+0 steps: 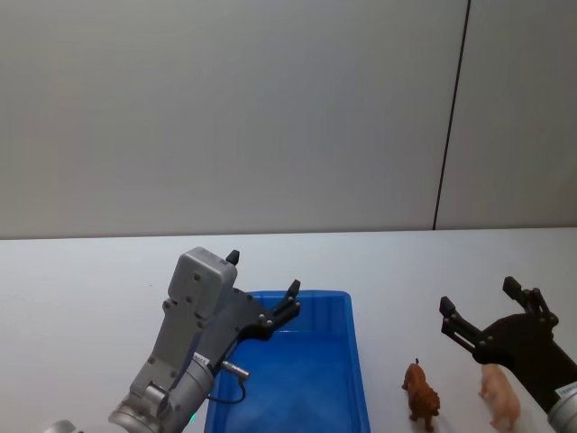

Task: Pick up the two dolls from the table and place them into the box.

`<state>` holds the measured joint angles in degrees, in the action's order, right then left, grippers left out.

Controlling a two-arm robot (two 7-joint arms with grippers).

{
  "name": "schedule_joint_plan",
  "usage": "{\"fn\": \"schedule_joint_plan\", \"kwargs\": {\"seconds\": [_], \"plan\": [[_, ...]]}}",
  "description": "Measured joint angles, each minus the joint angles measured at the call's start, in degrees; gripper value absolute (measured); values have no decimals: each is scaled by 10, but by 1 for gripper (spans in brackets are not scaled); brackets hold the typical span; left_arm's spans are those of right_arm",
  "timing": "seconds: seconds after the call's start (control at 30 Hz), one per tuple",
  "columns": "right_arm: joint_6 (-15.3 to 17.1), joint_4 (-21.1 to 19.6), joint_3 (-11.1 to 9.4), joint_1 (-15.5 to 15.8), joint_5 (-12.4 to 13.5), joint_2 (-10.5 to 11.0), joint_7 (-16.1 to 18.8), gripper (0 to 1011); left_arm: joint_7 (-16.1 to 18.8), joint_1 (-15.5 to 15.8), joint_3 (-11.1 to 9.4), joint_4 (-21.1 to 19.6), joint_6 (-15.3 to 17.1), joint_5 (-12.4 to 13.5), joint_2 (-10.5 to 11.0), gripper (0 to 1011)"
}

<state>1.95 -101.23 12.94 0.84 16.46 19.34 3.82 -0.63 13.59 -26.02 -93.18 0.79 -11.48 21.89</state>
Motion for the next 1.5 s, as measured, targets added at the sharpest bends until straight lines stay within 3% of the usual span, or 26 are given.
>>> {"fn": "schedule_joint_plan", "kwargs": {"seconds": [1.0,1.5], "plan": [[1,1,-2,0,2,2,2,1001,0,0,0,0,0,0,0,1002],[45,17,-25,8,42,30,28,1001,0,0,0,0,0,0,0,1002]]}}
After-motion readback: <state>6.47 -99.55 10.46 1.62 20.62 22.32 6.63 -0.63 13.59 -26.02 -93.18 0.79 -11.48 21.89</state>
